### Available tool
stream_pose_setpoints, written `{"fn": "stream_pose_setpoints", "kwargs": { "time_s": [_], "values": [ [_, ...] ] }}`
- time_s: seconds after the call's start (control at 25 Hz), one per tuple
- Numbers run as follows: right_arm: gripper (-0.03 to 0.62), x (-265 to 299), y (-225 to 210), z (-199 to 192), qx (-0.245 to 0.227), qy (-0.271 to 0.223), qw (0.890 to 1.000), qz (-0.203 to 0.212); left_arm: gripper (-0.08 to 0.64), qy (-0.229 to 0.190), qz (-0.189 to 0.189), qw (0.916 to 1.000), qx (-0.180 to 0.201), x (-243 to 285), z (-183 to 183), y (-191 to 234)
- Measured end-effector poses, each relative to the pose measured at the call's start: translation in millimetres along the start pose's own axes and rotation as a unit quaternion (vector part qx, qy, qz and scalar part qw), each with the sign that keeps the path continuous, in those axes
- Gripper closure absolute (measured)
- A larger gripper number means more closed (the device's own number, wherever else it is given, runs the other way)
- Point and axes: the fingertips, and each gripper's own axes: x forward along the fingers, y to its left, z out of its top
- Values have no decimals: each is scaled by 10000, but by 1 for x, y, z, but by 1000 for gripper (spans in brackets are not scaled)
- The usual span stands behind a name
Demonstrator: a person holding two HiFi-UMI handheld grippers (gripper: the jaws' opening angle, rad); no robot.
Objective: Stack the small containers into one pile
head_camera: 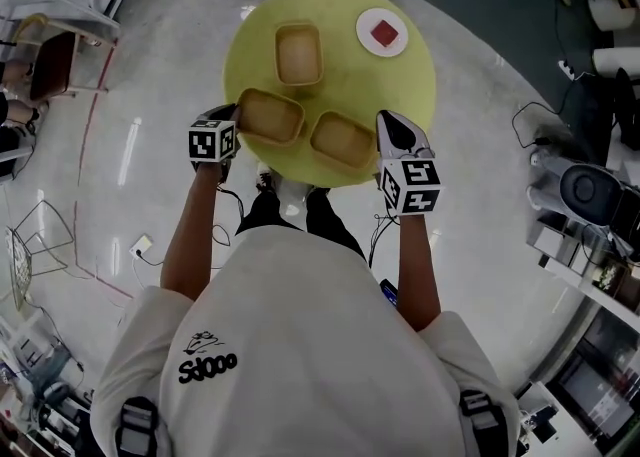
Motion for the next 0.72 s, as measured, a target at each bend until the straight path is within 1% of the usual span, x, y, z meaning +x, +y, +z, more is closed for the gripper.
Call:
{"fn": "stream_pose_setpoints", "kwargs": {
  "time_s": [0.12, 0.28, 0.4, 0.6, 0.72],
  "values": [
    [581, -5, -5, 3, 20, -70, 10000, -56, 535, -91, -70, 9999, -59, -10, 8, -4],
    [581, -12, -9, 8, 28, -175, 9997, -144, 537, -293, -223, 9990, -272, -22, 21, -13],
    [581, -18, -12, 11, -5, -230, 9995, -215, 535, -407, -403, 9977, -360, -28, 29, -29],
    [581, -27, -19, 14, 14, -297, 9989, -353, 537, -316, -830, 9956, -287, -22, 30, -71],
    [581, -35, -24, 9, 59, -280, 9986, -443, 535, -244, -1082, 9930, -404, -13, 27, -98]
  ]
}}
